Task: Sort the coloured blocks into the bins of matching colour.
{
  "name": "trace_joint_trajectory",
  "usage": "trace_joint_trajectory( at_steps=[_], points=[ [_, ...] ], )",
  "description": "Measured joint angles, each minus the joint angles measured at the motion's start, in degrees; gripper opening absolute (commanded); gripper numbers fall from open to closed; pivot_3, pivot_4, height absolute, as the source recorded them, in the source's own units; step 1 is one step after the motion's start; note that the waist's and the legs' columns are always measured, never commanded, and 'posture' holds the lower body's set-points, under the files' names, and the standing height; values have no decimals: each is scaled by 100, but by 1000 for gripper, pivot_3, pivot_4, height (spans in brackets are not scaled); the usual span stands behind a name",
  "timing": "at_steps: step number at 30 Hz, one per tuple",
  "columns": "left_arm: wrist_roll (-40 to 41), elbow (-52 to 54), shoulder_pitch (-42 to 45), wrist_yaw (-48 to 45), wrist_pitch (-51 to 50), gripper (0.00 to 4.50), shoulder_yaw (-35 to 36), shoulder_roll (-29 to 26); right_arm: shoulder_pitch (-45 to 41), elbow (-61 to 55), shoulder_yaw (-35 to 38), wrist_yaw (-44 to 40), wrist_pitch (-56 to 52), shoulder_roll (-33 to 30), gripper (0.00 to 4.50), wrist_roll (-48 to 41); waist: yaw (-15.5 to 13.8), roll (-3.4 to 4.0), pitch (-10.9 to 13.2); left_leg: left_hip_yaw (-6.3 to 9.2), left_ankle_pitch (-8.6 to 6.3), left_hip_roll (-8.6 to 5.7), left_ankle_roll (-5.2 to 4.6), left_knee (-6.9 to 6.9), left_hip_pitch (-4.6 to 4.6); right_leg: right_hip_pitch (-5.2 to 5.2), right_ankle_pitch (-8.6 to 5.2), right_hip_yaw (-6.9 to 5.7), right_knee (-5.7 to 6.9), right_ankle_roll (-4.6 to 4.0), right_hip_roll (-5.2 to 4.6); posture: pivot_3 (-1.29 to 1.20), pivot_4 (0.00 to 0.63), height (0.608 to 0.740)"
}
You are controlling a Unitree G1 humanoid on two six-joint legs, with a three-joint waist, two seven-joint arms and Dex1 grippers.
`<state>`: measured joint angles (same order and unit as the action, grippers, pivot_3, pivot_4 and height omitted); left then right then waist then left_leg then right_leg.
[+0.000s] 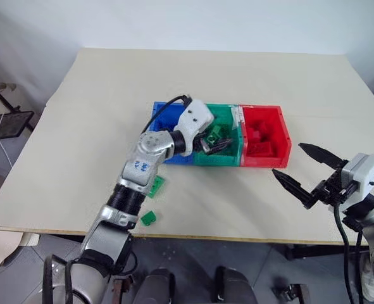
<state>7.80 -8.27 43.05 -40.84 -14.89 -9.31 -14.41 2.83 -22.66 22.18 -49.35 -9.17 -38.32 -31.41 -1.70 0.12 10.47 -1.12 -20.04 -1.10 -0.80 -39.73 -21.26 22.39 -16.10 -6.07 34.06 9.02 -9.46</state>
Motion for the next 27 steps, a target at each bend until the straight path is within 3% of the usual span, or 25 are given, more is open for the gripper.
trace_joint_trajectory(
  at_steps=[9,14,18,22,27],
  points=[
    [1052,718,-1904,-1682,740,4471,1598,-2243,-411,746,-746,-1327,329,-484,4500,134,59,4,-2,5,-2,4,1,1,6,-2,0,0,-3,0,0,0,150,740],
    [1387,403,-2646,-2315,664,4471,2248,-3048,-626,1019,-1151,-1867,670,-576,4500,371,16,1,-1,19,-5,2,-2,-6,3,-6,0,-1,-4,0,-1,0,150,740],
    [1425,415,-3027,-2718,434,4471,2253,-3613,-746,1255,-1344,-2153,709,-636,4500,455,5,-2,1,19,-6,3,-1,-5,-1,-4,0,-4,0,0,-1,0,150,740],
    [1303,1755,-3382,-2630,-824,4471,1740,-4290,-842,1316,-1333,-2242,699,-691,4500,454,38,-4,2,47,-11,5,-3,2,4,0,0,4,0,0,-2,0,150,740],
    [1437,3524,-3677,-2029,-2411,4471,1348,-4521,-758,1284,-1307,-2248,632,-710,4500,425,39,-4,2,48,-13,10,0,7,5,5,0,6,5,0,0,0,150,740]
  ],
)
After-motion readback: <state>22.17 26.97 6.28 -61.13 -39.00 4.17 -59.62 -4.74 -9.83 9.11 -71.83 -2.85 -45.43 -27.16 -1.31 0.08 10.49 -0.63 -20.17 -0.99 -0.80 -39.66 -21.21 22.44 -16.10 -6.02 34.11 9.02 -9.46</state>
